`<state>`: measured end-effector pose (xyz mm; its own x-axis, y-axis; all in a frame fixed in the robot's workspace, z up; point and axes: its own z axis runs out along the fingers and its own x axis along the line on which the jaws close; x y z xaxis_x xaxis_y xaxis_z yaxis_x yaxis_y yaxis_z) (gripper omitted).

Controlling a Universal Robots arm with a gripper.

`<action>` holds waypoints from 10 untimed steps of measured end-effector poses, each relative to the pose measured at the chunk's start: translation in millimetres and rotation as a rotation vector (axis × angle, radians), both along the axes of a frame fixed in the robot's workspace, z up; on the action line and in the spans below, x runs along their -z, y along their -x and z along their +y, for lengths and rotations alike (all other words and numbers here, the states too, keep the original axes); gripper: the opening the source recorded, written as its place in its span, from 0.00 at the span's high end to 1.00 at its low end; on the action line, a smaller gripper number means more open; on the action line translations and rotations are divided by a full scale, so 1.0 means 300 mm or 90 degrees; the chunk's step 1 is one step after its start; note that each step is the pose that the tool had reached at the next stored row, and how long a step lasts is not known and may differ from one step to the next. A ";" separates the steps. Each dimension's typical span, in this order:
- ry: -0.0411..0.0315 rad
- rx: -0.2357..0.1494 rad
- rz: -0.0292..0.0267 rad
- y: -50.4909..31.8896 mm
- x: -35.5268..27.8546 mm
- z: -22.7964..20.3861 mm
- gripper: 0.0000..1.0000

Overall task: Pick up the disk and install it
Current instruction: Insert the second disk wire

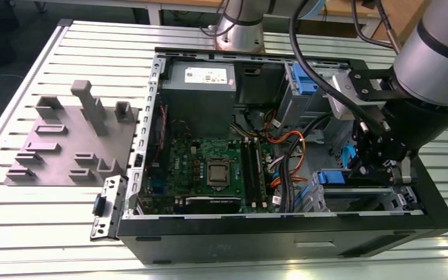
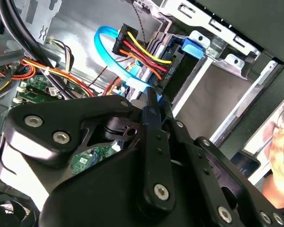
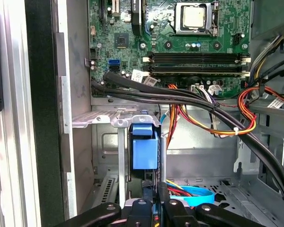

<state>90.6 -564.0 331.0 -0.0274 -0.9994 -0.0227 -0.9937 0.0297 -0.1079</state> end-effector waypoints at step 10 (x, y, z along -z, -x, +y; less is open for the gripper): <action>-0.0049 0.000 -0.0002 0.000 -0.007 0.000 0.84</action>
